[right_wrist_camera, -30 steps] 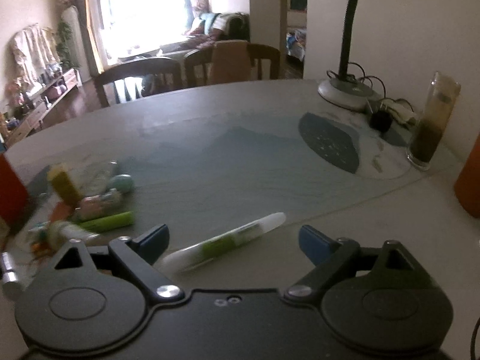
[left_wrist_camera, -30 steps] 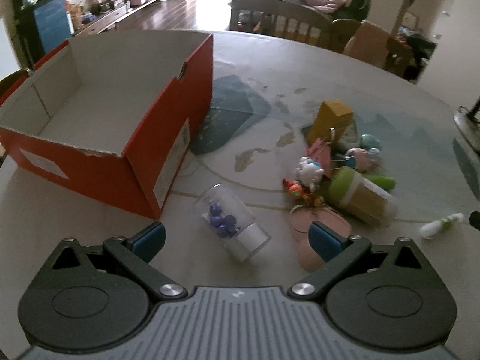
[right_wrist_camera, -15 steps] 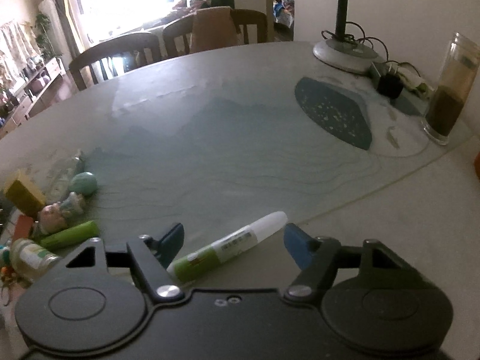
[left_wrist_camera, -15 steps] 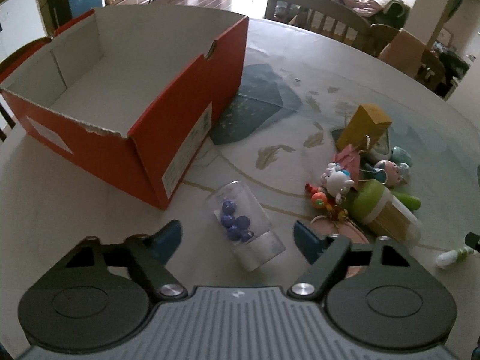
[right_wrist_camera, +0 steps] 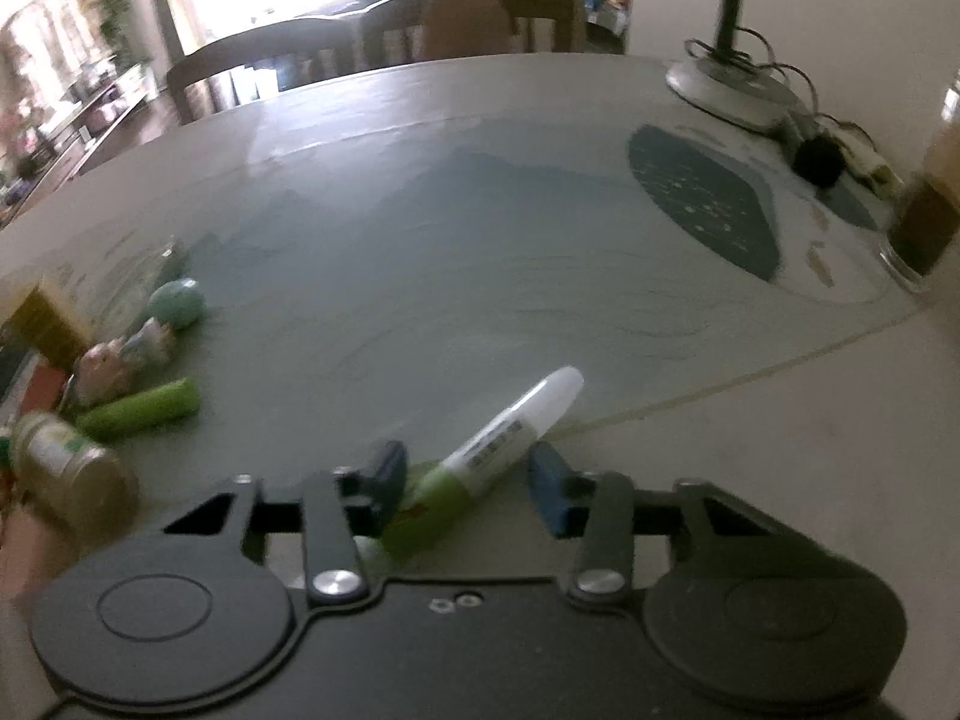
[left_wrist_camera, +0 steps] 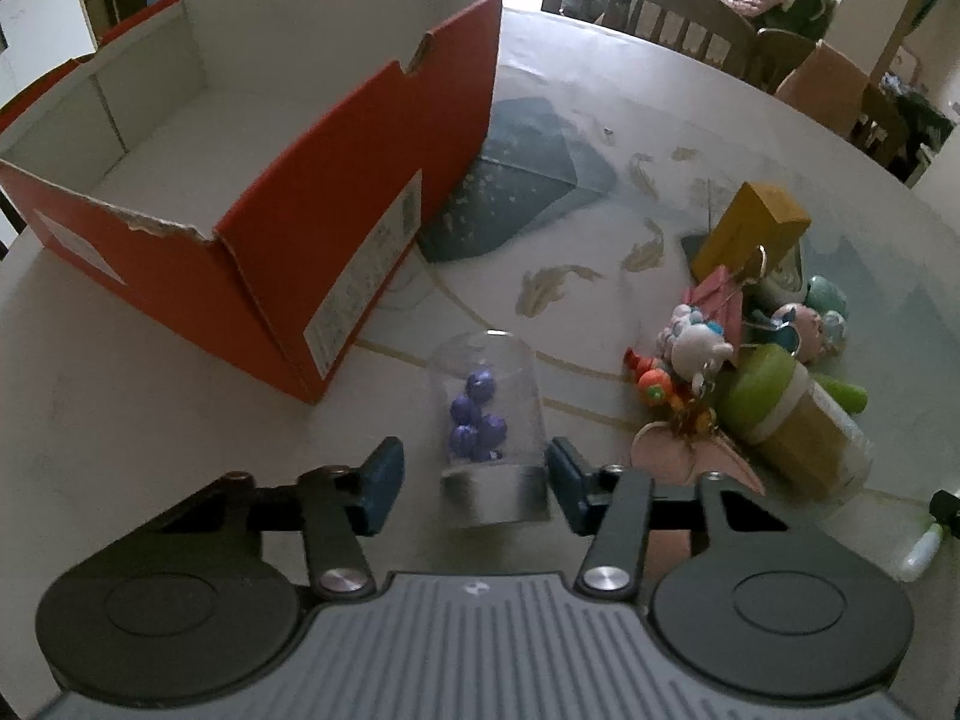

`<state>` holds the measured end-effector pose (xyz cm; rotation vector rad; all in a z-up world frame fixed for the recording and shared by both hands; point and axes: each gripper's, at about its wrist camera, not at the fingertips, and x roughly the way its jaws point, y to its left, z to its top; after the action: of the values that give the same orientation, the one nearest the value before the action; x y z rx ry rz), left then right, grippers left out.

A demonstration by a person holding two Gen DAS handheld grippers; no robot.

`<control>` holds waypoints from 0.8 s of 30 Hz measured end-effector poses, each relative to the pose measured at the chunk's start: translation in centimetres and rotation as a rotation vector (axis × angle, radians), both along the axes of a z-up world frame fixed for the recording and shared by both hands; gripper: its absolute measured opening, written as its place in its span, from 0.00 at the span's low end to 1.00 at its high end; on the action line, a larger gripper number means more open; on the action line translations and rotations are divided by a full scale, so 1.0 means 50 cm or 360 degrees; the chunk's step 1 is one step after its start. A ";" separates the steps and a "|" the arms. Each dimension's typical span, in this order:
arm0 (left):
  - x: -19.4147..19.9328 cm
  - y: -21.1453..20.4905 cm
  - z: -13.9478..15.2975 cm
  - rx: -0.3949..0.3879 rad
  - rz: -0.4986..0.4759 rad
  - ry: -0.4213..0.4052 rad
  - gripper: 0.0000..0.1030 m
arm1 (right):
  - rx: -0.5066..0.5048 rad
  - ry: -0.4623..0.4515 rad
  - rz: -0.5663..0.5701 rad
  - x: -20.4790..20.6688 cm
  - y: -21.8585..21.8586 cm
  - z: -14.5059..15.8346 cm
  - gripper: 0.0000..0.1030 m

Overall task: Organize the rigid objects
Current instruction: 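Close the left tool on the cylinder while the right tool closes on the tube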

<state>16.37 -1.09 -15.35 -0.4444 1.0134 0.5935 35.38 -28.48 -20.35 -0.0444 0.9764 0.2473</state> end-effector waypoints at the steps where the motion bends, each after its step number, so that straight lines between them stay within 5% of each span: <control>1: 0.001 -0.001 -0.003 0.0005 -0.0008 0.0009 0.42 | -0.0011 -0.0005 0.0027 -0.005 0.002 0.000 0.35; 8: 0.003 -0.027 -0.003 0.0072 -0.0120 -0.0003 0.39 | -0.0006 -0.0006 0.0179 -0.033 0.008 0.006 0.17; 24: -0.022 -0.042 0.065 0.0113 -0.0193 -0.0115 0.39 | 0.0166 -0.0096 0.0493 -0.101 0.040 0.115 0.16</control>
<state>15.28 -3.20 -12.10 -0.3371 0.9403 0.4998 30.32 -26.50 -14.59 -0.1075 0.8929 0.5783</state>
